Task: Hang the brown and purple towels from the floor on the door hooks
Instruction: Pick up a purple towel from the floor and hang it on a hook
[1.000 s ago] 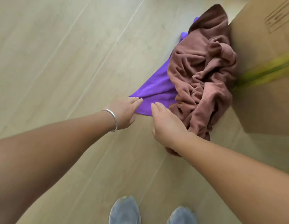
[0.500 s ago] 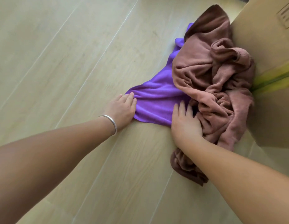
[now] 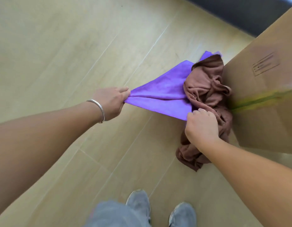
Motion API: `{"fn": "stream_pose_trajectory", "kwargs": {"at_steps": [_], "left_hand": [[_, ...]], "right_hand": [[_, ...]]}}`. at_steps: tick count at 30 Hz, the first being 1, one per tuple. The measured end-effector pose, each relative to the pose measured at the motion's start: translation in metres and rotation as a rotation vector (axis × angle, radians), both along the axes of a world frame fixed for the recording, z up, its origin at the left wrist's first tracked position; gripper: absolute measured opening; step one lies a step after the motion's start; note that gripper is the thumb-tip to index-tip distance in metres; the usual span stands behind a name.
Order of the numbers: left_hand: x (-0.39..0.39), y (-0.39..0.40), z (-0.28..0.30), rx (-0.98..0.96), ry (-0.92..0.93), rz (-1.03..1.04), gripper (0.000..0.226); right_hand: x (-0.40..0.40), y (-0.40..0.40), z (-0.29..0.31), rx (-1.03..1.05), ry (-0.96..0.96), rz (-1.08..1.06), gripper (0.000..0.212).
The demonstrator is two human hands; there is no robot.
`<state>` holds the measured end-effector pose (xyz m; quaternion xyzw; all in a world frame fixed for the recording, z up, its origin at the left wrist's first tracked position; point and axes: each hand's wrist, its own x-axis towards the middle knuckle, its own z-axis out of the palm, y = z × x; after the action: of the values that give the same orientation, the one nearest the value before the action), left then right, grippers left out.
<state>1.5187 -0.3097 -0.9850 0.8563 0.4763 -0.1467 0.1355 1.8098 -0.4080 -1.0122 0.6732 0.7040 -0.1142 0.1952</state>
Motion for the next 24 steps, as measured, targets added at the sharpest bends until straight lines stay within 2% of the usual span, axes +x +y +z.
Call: {"fn": "stream_pose_trajectory", "kwargs": {"at_steps": [4, 11, 15, 21, 24], "left_hand": [[-0.036, 0.005, 0.096, 0.018, 0.041, 0.097, 0.039], [-0.09, 0.026, 0.249, 0.117, 0.028, 0.326, 0.046], [-0.141, 0.033, 0.322, 0.175, 0.034, 0.412, 0.045], [-0.244, 0.019, 0.41, 0.219, 0.092, 0.626, 0.028], [-0.289, -0.002, 0.442, 0.265, 0.089, 0.746, 0.016]], "right_hand": [[-0.009, 0.028, 0.105, 0.092, 0.035, 0.059, 0.016], [-0.041, 0.094, 0.269, 0.197, 0.01, 0.192, 0.019], [-0.087, 0.138, 0.34, 0.217, -0.03, 0.287, 0.02], [-0.18, 0.193, 0.424, 0.34, 0.09, 0.337, 0.028], [-0.229, 0.206, 0.453, 0.406, 0.154, 0.405, 0.021]]}}
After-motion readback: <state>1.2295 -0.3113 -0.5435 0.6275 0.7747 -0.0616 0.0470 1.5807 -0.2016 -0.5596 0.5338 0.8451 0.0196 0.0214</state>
